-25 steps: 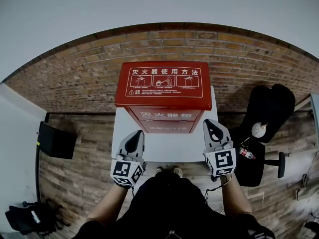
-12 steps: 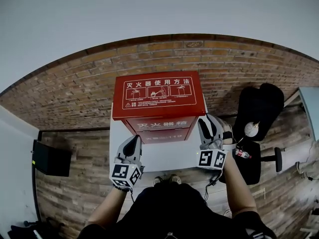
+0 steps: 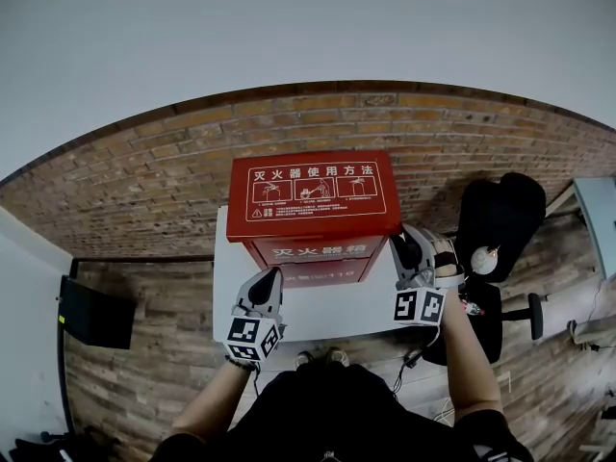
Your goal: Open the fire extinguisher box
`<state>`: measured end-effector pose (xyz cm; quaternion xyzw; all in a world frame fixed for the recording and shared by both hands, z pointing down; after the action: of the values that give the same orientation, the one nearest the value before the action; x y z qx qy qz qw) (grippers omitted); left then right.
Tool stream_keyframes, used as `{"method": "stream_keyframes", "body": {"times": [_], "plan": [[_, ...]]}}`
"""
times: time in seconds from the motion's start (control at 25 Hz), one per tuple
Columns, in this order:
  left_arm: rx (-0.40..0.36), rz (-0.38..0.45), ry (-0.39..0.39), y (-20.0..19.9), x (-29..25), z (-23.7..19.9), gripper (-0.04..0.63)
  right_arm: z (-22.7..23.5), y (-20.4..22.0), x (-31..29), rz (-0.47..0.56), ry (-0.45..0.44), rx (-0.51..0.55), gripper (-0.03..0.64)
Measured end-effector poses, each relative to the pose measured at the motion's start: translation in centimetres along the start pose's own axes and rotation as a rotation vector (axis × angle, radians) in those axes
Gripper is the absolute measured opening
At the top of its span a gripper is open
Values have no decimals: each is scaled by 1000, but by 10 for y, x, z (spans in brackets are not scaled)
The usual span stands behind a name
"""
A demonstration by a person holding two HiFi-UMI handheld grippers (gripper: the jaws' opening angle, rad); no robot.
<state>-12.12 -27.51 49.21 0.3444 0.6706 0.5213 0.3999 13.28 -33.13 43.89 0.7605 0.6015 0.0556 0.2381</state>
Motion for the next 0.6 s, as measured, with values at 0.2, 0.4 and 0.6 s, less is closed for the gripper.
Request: {"method": "stream_keyframes", "body": {"times": [0.2, 0.4, 0.6], "plan": [[8, -2, -26, 0, 5, -13, 48, 2, 0, 1, 6, -62, -3, 144], [20, -16, -11, 3, 3, -13, 48, 5, -1, 3, 29, -129, -26, 144], [10, -17, 27, 6, 0, -5, 48, 8, -1, 5, 41, -179, -55, 138]]}}
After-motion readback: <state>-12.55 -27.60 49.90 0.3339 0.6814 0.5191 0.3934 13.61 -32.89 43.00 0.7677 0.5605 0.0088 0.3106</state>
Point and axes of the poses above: the fingertips, and each gripper's own axes: x backward along the fingers, z to its right, y out of its underside, the point moved 2 cm from there along x, backward along the fingers, and after that the axes turned 1 degree about -z, right-handed, at the moved point
